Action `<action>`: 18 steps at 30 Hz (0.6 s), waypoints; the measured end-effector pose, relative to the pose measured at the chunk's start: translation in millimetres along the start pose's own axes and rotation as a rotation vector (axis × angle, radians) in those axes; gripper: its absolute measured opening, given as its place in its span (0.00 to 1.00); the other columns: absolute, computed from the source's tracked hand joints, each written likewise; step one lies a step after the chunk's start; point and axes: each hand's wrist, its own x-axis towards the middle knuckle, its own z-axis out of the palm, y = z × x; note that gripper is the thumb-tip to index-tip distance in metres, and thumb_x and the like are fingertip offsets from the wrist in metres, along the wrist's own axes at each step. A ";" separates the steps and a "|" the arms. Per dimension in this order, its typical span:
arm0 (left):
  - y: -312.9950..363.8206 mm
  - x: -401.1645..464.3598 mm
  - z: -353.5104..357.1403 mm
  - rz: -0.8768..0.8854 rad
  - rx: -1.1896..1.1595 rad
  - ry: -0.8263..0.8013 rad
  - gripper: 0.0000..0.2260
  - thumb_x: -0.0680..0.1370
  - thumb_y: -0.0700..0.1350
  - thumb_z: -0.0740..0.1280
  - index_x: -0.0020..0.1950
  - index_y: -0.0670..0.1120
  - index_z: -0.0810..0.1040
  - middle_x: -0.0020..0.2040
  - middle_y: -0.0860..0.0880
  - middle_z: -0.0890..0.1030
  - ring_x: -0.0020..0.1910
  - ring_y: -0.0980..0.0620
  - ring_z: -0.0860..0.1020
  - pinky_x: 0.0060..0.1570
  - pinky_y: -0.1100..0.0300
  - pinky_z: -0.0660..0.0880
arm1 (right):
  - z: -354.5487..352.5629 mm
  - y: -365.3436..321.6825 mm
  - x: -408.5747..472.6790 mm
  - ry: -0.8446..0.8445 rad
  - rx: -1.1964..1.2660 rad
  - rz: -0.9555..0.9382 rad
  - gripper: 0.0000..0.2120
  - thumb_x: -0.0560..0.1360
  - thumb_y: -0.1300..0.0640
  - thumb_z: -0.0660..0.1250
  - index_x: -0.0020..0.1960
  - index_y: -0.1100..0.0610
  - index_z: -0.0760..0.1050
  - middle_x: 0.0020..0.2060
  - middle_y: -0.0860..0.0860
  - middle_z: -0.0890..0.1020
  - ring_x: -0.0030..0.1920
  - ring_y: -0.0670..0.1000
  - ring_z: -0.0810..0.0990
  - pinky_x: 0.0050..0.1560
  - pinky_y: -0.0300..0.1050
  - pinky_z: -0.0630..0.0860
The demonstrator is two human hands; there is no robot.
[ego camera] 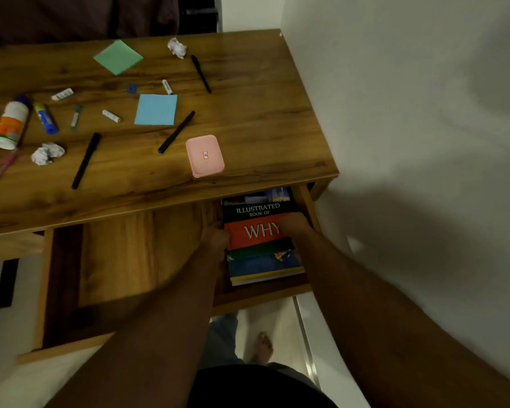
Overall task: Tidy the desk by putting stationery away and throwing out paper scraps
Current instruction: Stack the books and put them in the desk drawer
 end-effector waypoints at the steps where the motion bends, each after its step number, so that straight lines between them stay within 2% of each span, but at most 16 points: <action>1: -1.3 -0.4 0.8 -0.001 0.000 0.011 0.14 0.79 0.32 0.62 0.64 0.39 0.74 0.57 0.38 0.80 0.52 0.39 0.81 0.53 0.43 0.79 | 0.2 0.9 2.6 0.006 -0.002 -0.007 0.18 0.76 0.61 0.68 0.64 0.63 0.76 0.62 0.60 0.79 0.61 0.59 0.79 0.41 0.41 0.77; 2: -3.9 1.1 0.9 0.001 -0.007 0.017 0.13 0.79 0.33 0.62 0.63 0.39 0.74 0.57 0.38 0.80 0.51 0.39 0.81 0.51 0.44 0.79 | 0.9 2.3 4.5 0.014 -0.018 -0.007 0.17 0.76 0.62 0.67 0.64 0.63 0.76 0.61 0.59 0.80 0.61 0.59 0.79 0.41 0.42 0.77; 4: -6.6 2.6 2.3 0.025 0.001 0.027 0.12 0.79 0.33 0.61 0.62 0.39 0.75 0.57 0.38 0.80 0.49 0.41 0.81 0.48 0.48 0.79 | 3.9 5.4 5.9 0.055 -0.091 -0.018 0.18 0.78 0.60 0.65 0.67 0.62 0.73 0.63 0.59 0.78 0.63 0.60 0.78 0.52 0.47 0.78; 6: -6.7 3.3 3.9 0.049 0.045 0.046 0.13 0.79 0.33 0.62 0.63 0.39 0.74 0.57 0.38 0.80 0.50 0.40 0.80 0.47 0.49 0.79 | 8.2 12.0 11.4 0.102 -0.294 -0.031 0.22 0.79 0.52 0.62 0.71 0.58 0.68 0.67 0.58 0.74 0.66 0.60 0.74 0.62 0.53 0.74; 7: -6.5 4.7 4.5 0.064 0.076 0.050 0.13 0.79 0.34 0.62 0.64 0.39 0.74 0.58 0.38 0.80 0.51 0.40 0.81 0.49 0.47 0.79 | 9.9 14.2 14.0 0.157 -0.406 -0.068 0.26 0.78 0.47 0.63 0.72 0.57 0.65 0.68 0.58 0.72 0.67 0.61 0.73 0.64 0.55 0.73; 10: -7.8 8.7 5.4 0.060 0.144 0.068 0.14 0.78 0.36 0.64 0.64 0.41 0.75 0.58 0.38 0.80 0.51 0.39 0.81 0.51 0.42 0.80 | 13.4 9.7 -2.1 0.246 -0.528 -0.051 0.35 0.72 0.44 0.70 0.72 0.58 0.63 0.67 0.60 0.71 0.65 0.62 0.73 0.63 0.58 0.73; 14: -10.8 7.8 7.8 0.058 0.186 0.101 0.14 0.78 0.37 0.63 0.64 0.42 0.75 0.57 0.38 0.80 0.51 0.39 0.81 0.50 0.43 0.80 | 9.6 12.1 -9.8 0.272 -0.695 -0.067 0.33 0.73 0.48 0.71 0.72 0.58 0.62 0.67 0.60 0.69 0.66 0.62 0.71 0.63 0.58 0.72; 18: -12.2 5.7 9.9 0.078 0.171 0.112 0.14 0.79 0.38 0.63 0.64 0.41 0.74 0.59 0.38 0.80 0.53 0.39 0.80 0.52 0.42 0.79 | 11.0 21.8 -11.6 0.267 -0.801 -0.136 0.30 0.73 0.47 0.70 0.70 0.57 0.65 0.65 0.59 0.70 0.64 0.61 0.72 0.61 0.57 0.73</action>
